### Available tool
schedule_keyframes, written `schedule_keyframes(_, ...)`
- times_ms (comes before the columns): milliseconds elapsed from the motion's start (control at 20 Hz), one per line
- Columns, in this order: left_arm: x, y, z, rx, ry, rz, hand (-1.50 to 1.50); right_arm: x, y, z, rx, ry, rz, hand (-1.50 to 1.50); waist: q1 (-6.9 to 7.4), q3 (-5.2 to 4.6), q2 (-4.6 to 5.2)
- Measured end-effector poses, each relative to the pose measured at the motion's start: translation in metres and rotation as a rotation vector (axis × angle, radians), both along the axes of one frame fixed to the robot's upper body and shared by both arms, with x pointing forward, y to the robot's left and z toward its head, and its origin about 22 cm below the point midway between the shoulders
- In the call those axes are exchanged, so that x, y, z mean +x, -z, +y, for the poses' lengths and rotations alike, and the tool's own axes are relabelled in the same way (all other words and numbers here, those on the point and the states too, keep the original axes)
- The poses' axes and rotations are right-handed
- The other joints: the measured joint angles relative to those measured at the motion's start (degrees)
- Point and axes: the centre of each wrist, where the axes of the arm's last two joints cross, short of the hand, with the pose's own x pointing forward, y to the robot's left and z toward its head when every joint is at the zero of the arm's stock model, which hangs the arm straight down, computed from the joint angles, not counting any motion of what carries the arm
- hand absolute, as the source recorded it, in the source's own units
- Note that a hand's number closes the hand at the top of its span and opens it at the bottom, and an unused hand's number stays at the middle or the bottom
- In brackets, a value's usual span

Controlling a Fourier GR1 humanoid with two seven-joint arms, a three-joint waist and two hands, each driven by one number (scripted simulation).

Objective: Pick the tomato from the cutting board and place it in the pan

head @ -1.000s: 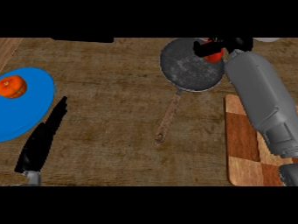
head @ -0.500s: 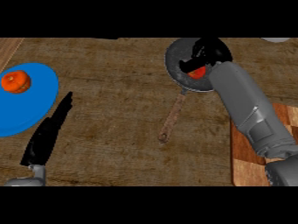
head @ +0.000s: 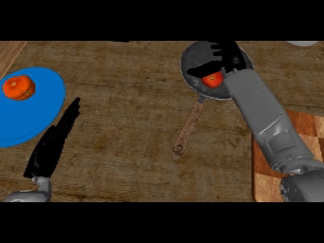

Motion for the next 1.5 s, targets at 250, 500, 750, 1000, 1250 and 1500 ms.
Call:
schedule_keyframes(250, -0.006, 0.002, 0.003, -0.004, 0.0, 0.007, 0.0, 0.004, -0.011, -0.015, 0.105, 0.142, -0.151, -1.5, 0.08, -0.02, -0.18)
schedule_keyframes(500, -0.009, 0.002, 0.008, 0.0, -0.012, 0.011, 0.0, 0.005, -0.015, -0.046, 0.191, 0.317, -0.238, -1.5, -0.71, -0.05, -0.41)
schedule_keyframes(750, -0.013, 0.008, 0.012, 0.004, -0.038, 0.018, 0.0, -0.002, -0.008, -0.098, 0.233, 0.434, -0.295, -1.5, -2.15, -0.06, -0.89)
schedule_keyframes(1000, -0.017, 0.01, 0.017, 0.003, -0.061, 0.033, 0.0, -0.018, 0.006, -0.154, 0.211, 0.457, -0.343, -1.5, -3.4, -0.08, -1.47)
schedule_keyframes(1250, -0.017, 0.008, 0.029, 0.004, -0.077, 0.04, 0.0, -0.039, 0.012, -0.207, 0.169, 0.452, -0.371, -1.5, -4.18, -0.09, -1.86)
schedule_keyframes(1500, -0.02, 0.006, 0.028, 0.0, -0.079, 0.044, 0.0, -0.063, 0.019, -0.25, 0.161, 0.448, -0.38, -1.5, -4.51, -0.09, -2.05)
